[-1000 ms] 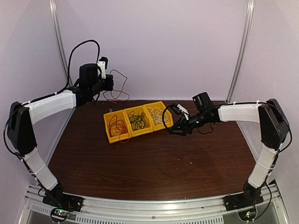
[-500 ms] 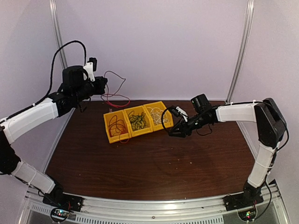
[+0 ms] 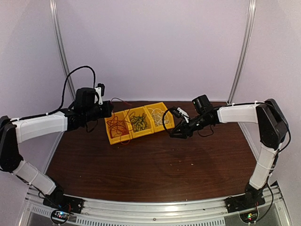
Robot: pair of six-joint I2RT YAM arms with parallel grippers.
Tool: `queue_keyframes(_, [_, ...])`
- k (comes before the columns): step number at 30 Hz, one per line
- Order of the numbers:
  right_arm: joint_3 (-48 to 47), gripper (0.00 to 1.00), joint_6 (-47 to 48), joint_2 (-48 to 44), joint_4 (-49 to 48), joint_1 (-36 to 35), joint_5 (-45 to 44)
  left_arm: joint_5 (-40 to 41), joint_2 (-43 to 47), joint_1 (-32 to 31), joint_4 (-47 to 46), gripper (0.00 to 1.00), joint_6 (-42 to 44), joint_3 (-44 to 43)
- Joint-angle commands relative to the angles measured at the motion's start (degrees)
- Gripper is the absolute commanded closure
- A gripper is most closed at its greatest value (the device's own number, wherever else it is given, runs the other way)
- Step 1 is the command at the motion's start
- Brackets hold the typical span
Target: Untangle the cables
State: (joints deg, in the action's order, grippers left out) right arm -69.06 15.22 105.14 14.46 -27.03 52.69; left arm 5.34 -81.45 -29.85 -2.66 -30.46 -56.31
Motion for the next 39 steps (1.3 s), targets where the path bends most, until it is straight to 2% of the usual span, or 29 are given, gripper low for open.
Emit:
queue_keyframes(1, [-1.39,0.53,0.83,-0.53,0.95,-0.26,0.66,5.49,-2.82,-0.04,-6.53,1.0,-2.37,1.6])
queue_keyframes(8, [-1.48,0.53,1.12,-0.14,1.26,-0.31,0.77,12.09,-10.79,0.41,-8.09,1.0,-1.32,-1.78])
queue_keyframes(13, [-1.61,0.53,1.33,0.02,1.64,-0.29,0.92,13.53,-15.82,0.4,-13.67,1.0,-1.02,-1.12])
queue_keyframes(19, [-1.6,0.53,1.42,0.13,1.71,-0.27,0.92,11.05,-19.14,0.32,-16.6,1.0,-1.59,-0.1])
queue_keyframes(33, [-1.87,0.53,1.29,0.77,2.0,-0.27,1.28,8.89,-17.34,0.23,-15.4,1.0,-3.44,4.7])
queue_keyframes(39, [-1.95,0.53,1.06,0.93,1.91,-0.31,1.37,8.74,-14.92,0.23,-15.95,1.0,0.2,3.54])
